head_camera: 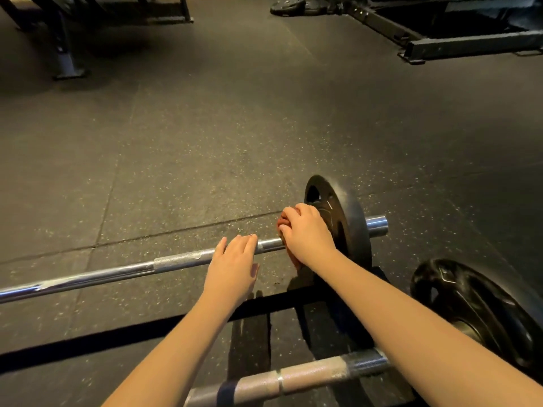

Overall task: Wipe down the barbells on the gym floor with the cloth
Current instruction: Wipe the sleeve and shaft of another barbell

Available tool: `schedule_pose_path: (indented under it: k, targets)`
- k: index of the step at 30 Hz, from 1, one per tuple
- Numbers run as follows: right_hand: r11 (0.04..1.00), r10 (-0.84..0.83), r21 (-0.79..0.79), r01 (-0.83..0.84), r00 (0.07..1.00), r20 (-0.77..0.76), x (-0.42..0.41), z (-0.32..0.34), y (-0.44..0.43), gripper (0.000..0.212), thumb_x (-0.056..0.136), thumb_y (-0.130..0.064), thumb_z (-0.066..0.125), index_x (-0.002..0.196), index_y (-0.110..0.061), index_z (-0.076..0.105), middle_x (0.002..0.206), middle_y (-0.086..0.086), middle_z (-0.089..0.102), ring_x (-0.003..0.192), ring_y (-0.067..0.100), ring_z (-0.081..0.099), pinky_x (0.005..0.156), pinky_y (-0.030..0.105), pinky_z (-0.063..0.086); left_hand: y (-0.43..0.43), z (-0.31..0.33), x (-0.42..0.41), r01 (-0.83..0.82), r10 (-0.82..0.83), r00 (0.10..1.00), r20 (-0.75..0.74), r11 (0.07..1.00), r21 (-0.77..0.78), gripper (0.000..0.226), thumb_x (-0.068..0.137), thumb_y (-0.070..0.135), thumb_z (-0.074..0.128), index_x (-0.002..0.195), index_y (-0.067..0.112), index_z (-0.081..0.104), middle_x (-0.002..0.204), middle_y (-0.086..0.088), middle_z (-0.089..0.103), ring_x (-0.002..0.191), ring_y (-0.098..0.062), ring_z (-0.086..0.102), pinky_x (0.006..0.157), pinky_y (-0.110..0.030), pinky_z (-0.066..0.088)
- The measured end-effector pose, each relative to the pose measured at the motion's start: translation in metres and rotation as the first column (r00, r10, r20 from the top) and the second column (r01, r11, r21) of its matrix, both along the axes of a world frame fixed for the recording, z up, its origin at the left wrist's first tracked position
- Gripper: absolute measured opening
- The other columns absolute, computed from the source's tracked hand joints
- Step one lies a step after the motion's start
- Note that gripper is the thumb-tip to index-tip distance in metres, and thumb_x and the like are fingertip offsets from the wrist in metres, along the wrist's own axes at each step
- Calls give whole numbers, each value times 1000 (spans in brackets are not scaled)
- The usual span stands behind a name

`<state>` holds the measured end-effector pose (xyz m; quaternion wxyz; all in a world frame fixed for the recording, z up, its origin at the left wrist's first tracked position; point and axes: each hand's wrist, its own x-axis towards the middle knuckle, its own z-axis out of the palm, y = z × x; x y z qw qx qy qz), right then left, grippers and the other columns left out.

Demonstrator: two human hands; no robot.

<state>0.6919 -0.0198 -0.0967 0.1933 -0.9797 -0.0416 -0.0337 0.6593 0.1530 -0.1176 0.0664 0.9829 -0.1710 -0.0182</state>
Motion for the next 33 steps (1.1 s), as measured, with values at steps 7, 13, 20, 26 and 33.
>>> schedule_pose_path:
  k: [7,13,20,26,33]
  targets:
    - [984,160,-96,-148,977,137,-60,-34,-16,67,74,-14,79,132,-17,44,145,16,36,133,37,41,95,47,52,-1,-1,-1,12,-12,1000,16,999,-30,60,94,31,52,148,16,29,147,4,38,138,-15,31,119,-39,10]
    - [1000,-2,18,1,997,72,2,-7,1,30,98,-24,46,126,-16,49,129,7,48,121,25,45,97,36,42,2,-1,0,18,-18,1000,25,999,-31,56,95,31,50,145,16,30,144,4,40,136,-15,33,118,-39,9]
    - [995,101,-45,-95,981,166,-37,-33,-7,51,81,-12,73,126,-10,49,137,18,45,132,36,43,103,45,46,0,-6,-1,25,-22,999,46,998,-54,55,94,31,49,144,13,34,143,1,43,135,-18,36,118,-41,12]
    - [999,16,27,-19,994,106,-5,-17,2,27,96,-30,54,116,-14,54,119,9,52,114,24,47,92,33,42,3,-11,-4,28,-25,997,68,999,-44,54,90,30,56,139,10,43,135,-1,51,130,-21,44,116,-44,20]
    - [979,205,-43,-201,961,185,-28,-17,-17,30,86,-13,65,115,-9,60,120,11,56,115,28,50,97,41,48,3,-12,-11,52,-46,995,85,997,-60,53,88,28,58,136,9,47,133,-3,54,127,-23,47,114,-46,24]
